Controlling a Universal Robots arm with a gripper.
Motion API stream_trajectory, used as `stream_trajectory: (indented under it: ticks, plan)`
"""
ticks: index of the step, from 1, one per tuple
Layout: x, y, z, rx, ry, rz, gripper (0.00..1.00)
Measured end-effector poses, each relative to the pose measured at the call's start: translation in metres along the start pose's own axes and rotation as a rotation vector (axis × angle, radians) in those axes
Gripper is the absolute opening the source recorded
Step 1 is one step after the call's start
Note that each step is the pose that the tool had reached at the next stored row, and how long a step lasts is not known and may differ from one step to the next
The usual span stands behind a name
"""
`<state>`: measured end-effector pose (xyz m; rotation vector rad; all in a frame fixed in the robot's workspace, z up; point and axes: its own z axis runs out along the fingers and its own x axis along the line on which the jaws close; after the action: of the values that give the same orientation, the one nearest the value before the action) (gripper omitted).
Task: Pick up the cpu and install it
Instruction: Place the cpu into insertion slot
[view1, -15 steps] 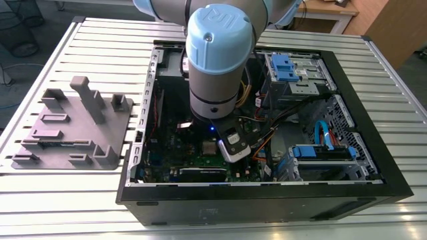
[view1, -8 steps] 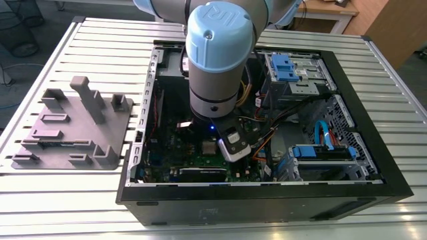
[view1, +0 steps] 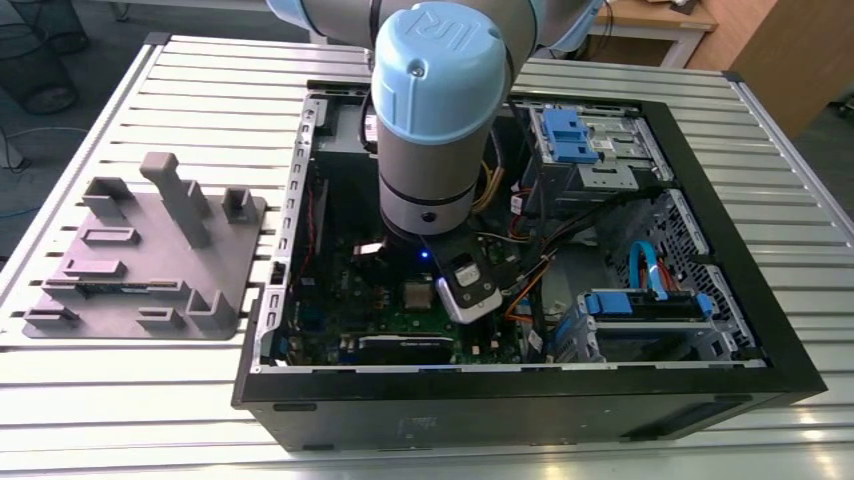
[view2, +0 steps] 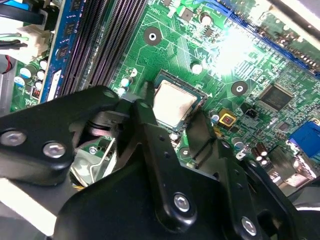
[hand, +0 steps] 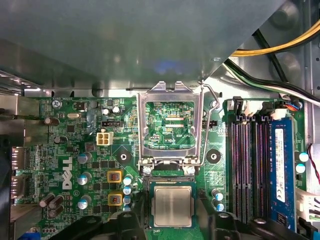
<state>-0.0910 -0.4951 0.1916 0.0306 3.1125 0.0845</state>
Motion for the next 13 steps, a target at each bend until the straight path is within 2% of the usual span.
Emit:
stream_trajectory:
  ticks: [2,3,7,8,13]
  plan:
    - [0.0,0.0,0.0,-0.0001,0.0001,0.0,0.52]
    - [0.0,0.0,0.0,-0.0001,0.0001,0.0,0.45]
    - [0.0,-0.0001,-0.0002,0.0002,0.0002,0.0,0.44]
    - [0.0,-0.0001,-0.0001,0.0001,0.0002,0.0,0.39]
    - [0.0,0.0,0.0,-0.0003,0.0001,0.0,0.38]
